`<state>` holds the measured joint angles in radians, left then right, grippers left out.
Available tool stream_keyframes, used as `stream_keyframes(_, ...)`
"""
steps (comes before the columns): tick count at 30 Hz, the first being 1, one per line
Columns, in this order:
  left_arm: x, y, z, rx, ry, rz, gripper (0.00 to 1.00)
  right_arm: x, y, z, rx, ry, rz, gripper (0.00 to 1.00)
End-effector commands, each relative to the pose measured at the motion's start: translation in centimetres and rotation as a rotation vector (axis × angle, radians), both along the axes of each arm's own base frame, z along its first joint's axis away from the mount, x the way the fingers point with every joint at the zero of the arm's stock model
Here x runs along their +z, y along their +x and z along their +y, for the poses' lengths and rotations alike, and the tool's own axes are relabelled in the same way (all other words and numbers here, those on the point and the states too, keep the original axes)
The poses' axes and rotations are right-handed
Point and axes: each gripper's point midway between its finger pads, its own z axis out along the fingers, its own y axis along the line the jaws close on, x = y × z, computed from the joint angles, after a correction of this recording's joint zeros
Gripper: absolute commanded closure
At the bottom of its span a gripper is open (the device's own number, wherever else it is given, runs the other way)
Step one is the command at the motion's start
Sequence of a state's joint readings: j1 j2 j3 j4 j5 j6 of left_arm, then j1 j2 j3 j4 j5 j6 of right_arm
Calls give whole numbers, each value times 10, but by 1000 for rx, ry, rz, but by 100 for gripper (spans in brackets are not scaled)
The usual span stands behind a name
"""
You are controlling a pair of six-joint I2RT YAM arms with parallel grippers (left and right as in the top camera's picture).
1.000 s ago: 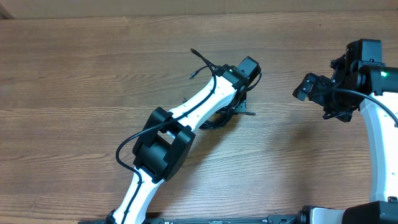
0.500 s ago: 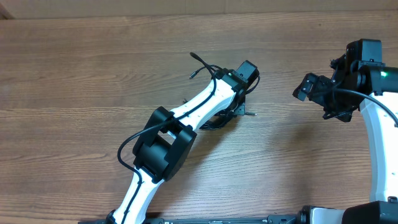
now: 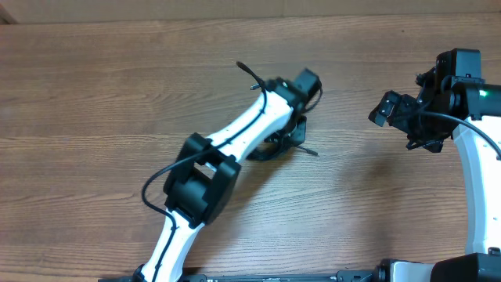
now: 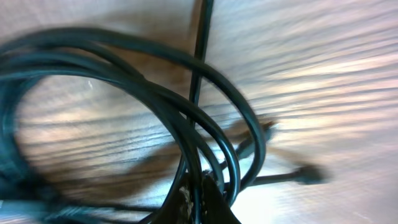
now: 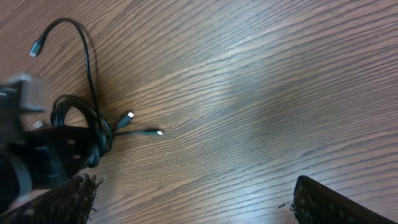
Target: Untangle cables
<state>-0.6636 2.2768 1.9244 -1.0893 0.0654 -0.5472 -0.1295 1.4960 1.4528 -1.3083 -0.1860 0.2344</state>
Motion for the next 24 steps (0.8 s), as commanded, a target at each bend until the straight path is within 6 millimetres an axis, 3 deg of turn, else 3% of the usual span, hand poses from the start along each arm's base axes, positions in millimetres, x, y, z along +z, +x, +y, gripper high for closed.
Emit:
stream_keyframes(1,116,20,-20,-122,-293,-132,96,18,7,16,57,79,-73,0)
stream_keyframes(4,161,19,-19,-178,-415,-166,96,36,10,53,225,267,-158,0)
stream_keyframes(8,193,16,-6,-191,-505,-174,96,66,14,88,362,483,-277,1)
stream_keyframes(13,198,15,16,-156,-512,-142,96,83,20,110,445,555,-356,3)
stream_keyframes(17,196,12,22,-160,-510,-122,96,87,19,136,534,554,-382,4)
stream_keyframes(20,198,10,19,-166,-532,-110,96,81,21,160,564,485,-375,6)
stream_keyframes(24,203,6,13,-178,-585,-89,96,71,24,176,528,401,-348,7)
